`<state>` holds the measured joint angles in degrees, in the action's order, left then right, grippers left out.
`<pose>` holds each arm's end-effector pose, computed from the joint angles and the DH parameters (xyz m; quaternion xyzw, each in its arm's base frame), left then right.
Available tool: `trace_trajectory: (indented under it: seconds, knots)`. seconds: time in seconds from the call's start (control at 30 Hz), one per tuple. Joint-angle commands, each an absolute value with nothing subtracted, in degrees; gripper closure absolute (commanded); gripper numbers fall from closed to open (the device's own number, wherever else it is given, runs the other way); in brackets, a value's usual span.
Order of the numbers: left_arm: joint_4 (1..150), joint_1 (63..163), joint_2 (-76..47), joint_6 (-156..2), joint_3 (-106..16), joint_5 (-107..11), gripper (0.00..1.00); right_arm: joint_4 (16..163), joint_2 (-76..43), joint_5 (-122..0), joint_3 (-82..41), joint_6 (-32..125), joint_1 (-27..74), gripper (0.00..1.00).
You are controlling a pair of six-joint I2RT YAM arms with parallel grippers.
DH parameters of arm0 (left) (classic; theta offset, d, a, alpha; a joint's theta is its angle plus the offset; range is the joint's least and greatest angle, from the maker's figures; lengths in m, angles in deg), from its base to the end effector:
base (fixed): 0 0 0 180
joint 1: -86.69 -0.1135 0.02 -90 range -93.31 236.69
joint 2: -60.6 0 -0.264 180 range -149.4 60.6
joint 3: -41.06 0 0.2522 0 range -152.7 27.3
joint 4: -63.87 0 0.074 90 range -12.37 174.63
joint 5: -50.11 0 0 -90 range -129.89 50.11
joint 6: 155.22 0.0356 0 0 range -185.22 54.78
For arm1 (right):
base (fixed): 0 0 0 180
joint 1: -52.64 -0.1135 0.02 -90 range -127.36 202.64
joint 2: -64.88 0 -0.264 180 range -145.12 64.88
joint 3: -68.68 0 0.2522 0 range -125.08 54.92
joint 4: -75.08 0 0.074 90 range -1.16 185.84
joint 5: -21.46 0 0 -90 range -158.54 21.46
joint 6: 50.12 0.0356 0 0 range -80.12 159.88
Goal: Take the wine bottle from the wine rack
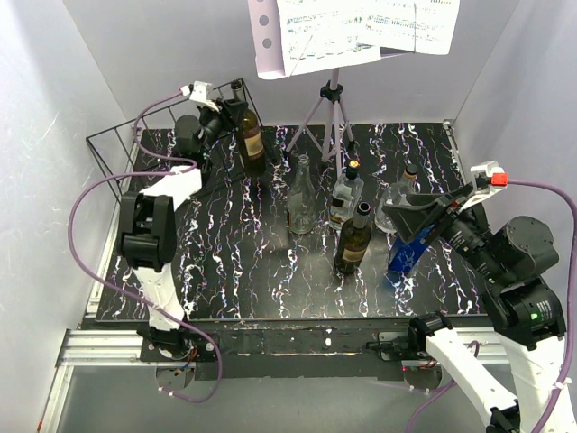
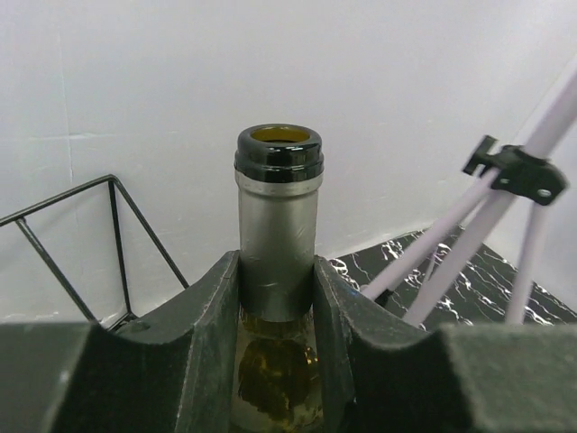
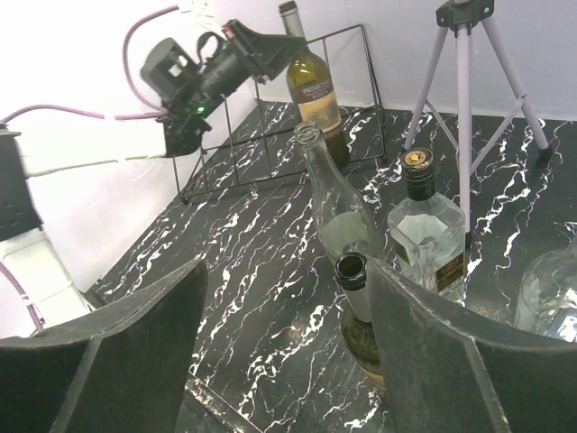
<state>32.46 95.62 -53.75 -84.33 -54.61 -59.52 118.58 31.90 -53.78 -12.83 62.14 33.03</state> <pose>0.4651 -0.0852 0.2969 0.0781 0.6246 -0.2897 0.7210 0.0663 0.0332 0.4557 -0.0792 0.6718 0.3423 0.6521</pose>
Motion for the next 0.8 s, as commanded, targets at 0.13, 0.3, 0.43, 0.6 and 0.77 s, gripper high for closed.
trace_trajectory:
  seconds: [0.13,0.3,0.43,0.6,0.77]
  knots:
    - [20.77,97.76,-30.48,-78.93,-34.69,-59.66,1.00,115.12,34.11,-53.95,-11.35,61.24,33.04,0.21]
    - [20.75,100.31,-16.69,-76.83,-20.01,-59.49,1.00,113.28,34.46,-52.90,-10.91,61.32,33.04,0.21]
    - [24.89,103.38,-3.59,-74.36,-10.60,-58.43,1.00,112.84,34.55,-51.50,-10.91,61.23,33.04,0.21]
    - [30.42,108.39,7.23,-72.52,-3.30,-57.11,1.00,113.10,34.73,-50.44,-10.48,61.06,33.04,0.21]
    - [31.66,113.13,13.13,-74.54,1.46,-57.38,1.00,113.36,35.17,-50.17,-10.65,61.76,33.04,0.21]
